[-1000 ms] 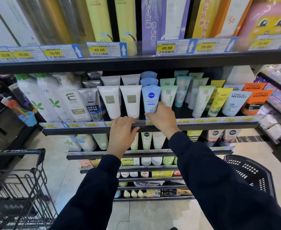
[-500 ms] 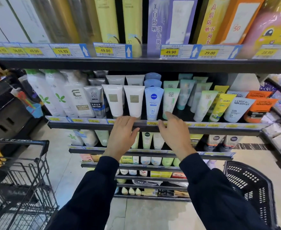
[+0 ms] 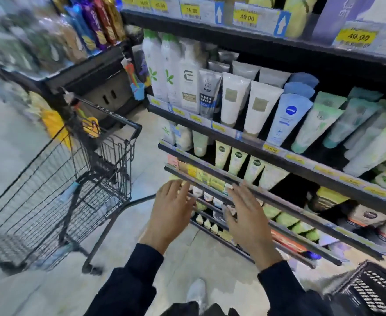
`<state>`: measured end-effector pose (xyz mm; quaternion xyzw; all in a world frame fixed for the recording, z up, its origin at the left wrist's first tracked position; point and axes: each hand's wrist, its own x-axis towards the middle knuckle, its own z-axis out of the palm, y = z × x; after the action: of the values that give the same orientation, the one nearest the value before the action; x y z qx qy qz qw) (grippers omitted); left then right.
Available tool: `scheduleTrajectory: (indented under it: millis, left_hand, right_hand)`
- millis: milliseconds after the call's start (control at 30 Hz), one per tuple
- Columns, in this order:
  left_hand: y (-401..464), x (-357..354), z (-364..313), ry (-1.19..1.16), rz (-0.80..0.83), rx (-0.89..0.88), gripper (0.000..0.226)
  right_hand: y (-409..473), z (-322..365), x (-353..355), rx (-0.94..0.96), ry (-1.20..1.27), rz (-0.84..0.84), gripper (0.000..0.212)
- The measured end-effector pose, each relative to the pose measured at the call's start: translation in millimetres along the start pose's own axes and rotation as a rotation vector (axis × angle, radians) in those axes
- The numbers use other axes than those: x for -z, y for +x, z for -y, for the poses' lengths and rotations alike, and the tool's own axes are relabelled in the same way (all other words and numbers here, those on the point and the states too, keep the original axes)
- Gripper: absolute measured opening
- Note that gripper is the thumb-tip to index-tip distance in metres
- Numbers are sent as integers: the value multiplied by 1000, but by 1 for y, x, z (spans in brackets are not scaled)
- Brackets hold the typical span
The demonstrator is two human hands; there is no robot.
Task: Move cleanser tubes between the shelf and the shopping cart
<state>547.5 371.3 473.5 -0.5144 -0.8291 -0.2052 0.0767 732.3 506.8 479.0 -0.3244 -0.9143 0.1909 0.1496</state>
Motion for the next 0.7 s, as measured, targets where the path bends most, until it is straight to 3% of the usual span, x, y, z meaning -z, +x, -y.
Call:
scheduleTrajectory:
  millis: [400,700]
  left_hand:
    - [-124,41,52,132,39,493,39]
    - [-188,65,121,136,4,822,43]
  right_hand:
    - [-1,81,-74,292,233,276,46]
    - [39,174,-133,470,237,463,44]
